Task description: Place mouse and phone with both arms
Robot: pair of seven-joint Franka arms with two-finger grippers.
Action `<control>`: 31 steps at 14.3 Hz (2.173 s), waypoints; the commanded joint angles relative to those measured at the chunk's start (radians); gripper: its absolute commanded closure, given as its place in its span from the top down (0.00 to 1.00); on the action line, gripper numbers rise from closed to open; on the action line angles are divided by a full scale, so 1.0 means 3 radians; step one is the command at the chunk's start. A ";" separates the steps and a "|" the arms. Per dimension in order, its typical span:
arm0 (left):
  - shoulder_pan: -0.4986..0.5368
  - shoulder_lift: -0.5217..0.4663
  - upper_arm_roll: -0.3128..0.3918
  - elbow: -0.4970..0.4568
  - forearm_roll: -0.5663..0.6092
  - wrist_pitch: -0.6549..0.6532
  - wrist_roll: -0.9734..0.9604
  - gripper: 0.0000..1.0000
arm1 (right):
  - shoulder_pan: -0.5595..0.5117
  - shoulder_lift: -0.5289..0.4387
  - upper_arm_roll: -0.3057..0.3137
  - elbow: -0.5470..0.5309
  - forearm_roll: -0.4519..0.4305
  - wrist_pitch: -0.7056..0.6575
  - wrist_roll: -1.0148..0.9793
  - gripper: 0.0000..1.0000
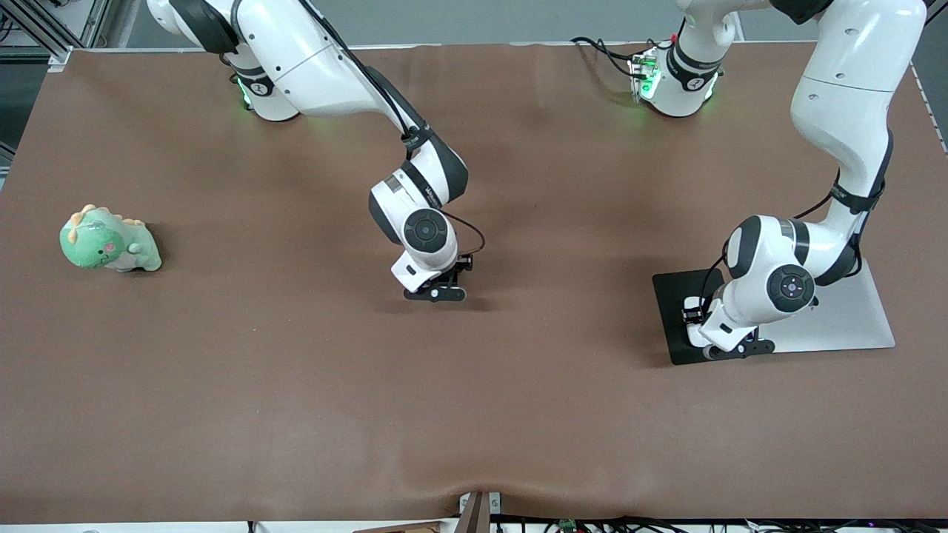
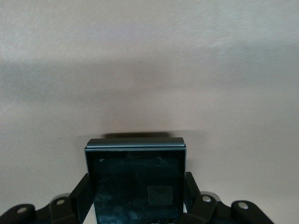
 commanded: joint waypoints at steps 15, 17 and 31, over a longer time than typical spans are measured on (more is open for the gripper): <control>0.0027 -0.0930 -0.0062 0.0932 0.0039 -0.1367 0.0011 1.00 | -0.1069 -0.1319 0.0015 -0.1345 -0.0144 -0.0234 -0.0611 0.00; 0.0027 -0.1099 -0.0067 0.1080 0.0034 -0.1700 0.0072 1.00 | -0.1268 -0.1401 0.0015 -0.1499 -0.0149 -0.0152 -0.0820 0.00; 0.0012 -0.2071 -0.0067 0.1137 -0.0308 -0.2647 0.0804 1.00 | -0.2209 -0.1677 0.0015 -0.2369 -0.0425 0.0661 -0.1751 0.00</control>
